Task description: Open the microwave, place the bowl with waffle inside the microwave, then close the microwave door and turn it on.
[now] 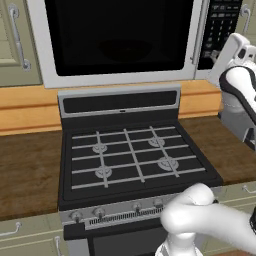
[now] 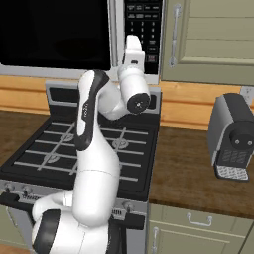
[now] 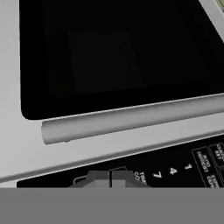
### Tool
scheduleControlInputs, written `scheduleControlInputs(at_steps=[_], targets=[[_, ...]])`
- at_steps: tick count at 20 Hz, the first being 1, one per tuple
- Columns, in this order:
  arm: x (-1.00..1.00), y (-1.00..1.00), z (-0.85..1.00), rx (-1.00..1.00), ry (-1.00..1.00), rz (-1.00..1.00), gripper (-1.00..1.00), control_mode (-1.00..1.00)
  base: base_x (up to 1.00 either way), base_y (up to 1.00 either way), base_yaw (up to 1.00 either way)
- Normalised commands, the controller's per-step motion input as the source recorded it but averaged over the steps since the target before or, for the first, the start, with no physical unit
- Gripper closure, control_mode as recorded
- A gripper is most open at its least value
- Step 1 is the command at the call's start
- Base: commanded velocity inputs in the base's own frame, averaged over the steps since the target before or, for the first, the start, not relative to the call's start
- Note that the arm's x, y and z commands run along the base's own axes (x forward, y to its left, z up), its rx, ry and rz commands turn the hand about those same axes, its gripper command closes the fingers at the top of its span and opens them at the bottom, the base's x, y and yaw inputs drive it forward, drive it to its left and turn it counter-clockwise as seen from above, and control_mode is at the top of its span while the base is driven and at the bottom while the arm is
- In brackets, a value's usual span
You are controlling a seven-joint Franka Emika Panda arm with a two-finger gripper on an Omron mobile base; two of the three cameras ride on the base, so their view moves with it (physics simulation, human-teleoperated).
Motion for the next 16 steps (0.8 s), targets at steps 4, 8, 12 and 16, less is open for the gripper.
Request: scheduleControlInputs(at_steps=[4,8,12,16], targets=[[0.43,-0.13,-0.02,0.0,0.0,0.07,1.0,-1.0,0.0,0.0,0.0],[0.41,-0.2,-0.03,0.0,0.0,0.08,1.0,-1.0,0.0,0.0,0.0],[0.53,-0.05,-0.11,0.0,0.0,0.07,1.0,-1.0,0.0,0.0,0.0],[0.63,0.0,-0.28,-0.02,-0.02,0.05,1.0,-1.0,0.0,0.0,0.0]])
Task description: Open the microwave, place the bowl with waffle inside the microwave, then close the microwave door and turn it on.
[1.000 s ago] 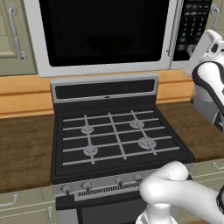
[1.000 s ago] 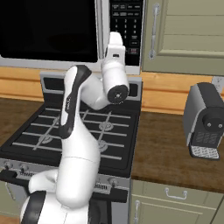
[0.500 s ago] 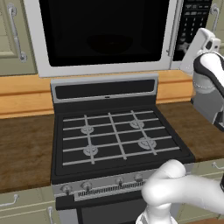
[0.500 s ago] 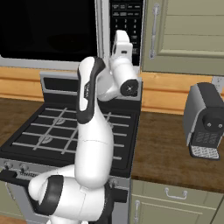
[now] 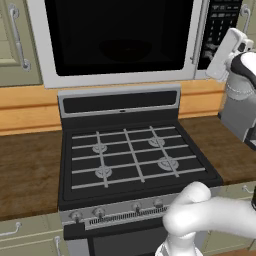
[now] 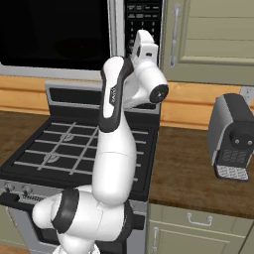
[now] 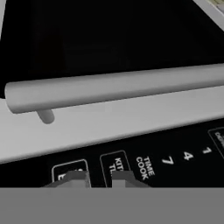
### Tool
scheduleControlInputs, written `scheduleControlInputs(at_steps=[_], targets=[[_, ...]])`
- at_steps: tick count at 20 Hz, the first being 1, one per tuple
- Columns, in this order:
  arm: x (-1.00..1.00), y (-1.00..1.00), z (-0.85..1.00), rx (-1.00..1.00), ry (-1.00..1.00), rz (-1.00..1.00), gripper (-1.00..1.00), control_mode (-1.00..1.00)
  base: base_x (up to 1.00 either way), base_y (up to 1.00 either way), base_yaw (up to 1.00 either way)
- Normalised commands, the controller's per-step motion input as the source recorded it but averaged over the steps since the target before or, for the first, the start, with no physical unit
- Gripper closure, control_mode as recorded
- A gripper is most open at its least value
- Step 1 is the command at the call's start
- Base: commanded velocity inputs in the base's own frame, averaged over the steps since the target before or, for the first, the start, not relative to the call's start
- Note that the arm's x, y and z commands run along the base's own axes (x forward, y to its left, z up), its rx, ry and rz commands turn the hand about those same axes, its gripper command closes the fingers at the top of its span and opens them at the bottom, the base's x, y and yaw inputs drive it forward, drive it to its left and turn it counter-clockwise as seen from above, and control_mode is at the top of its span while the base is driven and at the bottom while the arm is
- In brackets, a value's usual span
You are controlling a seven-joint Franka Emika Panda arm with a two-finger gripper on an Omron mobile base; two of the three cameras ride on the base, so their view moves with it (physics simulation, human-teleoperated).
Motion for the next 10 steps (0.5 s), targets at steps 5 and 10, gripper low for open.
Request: scheduleControlInputs(at_steps=[5,10], targets=[[-0.18,0.0,-0.26,-0.05,-0.11,0.03,1.0,-1.0,0.0,0.0,0.0],[-1.0,0.0,-0.09,-0.01,-0.13,0.05,1.0,-1.0,0.0,0.0,0.0]])
